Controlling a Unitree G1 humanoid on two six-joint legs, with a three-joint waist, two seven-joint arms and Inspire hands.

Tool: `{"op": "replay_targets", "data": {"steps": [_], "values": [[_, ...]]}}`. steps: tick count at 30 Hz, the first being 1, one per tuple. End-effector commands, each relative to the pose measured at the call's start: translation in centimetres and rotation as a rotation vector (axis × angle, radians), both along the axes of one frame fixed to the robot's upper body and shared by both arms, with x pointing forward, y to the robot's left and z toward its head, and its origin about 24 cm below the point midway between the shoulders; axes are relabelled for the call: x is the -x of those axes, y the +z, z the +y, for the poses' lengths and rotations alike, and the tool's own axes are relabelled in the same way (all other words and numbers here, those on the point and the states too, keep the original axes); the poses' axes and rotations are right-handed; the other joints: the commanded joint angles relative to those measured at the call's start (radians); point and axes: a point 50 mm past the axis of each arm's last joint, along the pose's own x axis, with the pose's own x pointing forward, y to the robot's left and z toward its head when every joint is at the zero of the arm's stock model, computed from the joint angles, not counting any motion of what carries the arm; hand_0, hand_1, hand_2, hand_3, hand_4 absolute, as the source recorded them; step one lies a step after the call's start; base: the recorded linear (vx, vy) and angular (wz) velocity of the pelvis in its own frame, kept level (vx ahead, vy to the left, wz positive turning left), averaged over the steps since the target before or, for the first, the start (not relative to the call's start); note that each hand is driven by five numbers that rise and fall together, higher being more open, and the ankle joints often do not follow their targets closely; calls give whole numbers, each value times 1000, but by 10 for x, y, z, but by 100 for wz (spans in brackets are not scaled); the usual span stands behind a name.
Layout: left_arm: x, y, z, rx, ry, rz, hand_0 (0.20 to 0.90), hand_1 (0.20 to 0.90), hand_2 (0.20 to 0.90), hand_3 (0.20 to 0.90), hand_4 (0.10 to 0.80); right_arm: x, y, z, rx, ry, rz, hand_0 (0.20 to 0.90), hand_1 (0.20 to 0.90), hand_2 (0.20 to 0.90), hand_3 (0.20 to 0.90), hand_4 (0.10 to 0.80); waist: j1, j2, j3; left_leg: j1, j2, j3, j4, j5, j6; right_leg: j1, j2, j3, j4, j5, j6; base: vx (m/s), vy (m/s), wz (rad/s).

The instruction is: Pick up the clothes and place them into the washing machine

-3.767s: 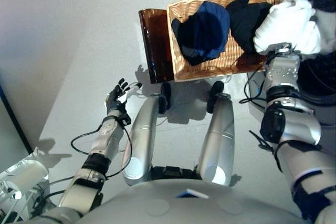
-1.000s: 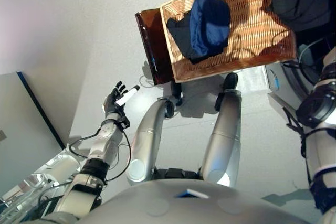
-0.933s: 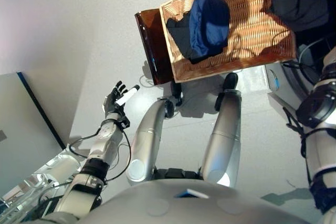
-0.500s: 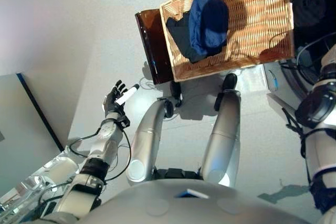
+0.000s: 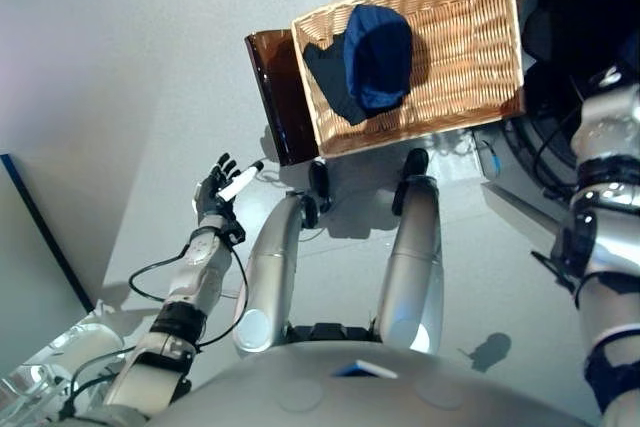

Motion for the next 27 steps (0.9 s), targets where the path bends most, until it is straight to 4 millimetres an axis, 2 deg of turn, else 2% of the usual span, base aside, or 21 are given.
{"op": "replay_targets", "data": {"steps": [1, 4, 6, 9, 19, 24, 25, 27], "values": [[20, 3, 39, -113, 101, -18, 900, 900, 900, 900, 800, 8, 15, -12, 125, -33, -14, 900, 900, 900, 900, 800, 0, 15, -26, 68, 1, -35, 7, -100, -55, 61, 37, -27, -24, 15, -59, -28, 10, 4], [22, 1, 41, -118, 108, -8, 900, 900, 900, 900, 800, 6, 3, -2, 160, 0, 35, 900, 900, 900, 900, 800, 1, 13, -25, 67, 0, -37, 6, -95, -54, 60, 36, -27, -24, 20, -58, -21, 11, 4], [22, 1, 41, -119, 108, -6, 900, 900, 900, 900, 800, 5, 1, 0, 170, 8, 49, 900, 900, 900, 900, 800, 2, 12, -26, 66, 0, -37, 7, -94, -54, 61, 36, -28, -25, 20, -58, 0, 0, 0], [21, 1, 43, -129, 103, -10, 900, 900, 900, 900, 800, 2, -6, 7, 271, 71, 142, 900, 900, 900, 900, 800, 5, 5, -25, 67, 1, -37, 7, -92, -53, 65, 38, -29, -27, 25, -59, -36, 3, 2], [17, 8, 48, -157, 98, -52, 900, 900, 900, 900, 800, 0, -8, 7, 503, 123, 362, 900, 900, 900, 900, 800, 12, -4, -22, 91, 5, -39, -25, -74, -51, 102, 40, -44, -74, 48, -51, -4, -1, -2], [17, 9, 48, -159, 95, -59, 900, 900, 900, 900, 800, -4, -11, 16, 573, 172, 400, 900, 900, 900, 900, 800, 15, -11, -16, 119, 5, -42, -64, -58, -48, 132, 43, -57, -111, 66, -43, 4, 0, -2], [17, 9, 48, -157, 87, -62, 900, 900, 900, 900, 800, -8, -11, 25, 665, 220, 441, 900, 900, 900, 900, 800, 15, -17, -16, 139, 7, -42, -95, -45, -48, 153, 44, -62, -142, 77, -40, 29, -1, -3], [16, 9, 49, -166, 82, -63, 900, 900, 900, 900, 800, -11, -7, 27, 723, 237, 468, 900, 900, 900, 900, 800, 15, -24, -17, 161, 5, -43, -128, -31, -49, 177, 43, -71, -178, 93, -35, 40, -9, -4]]}}
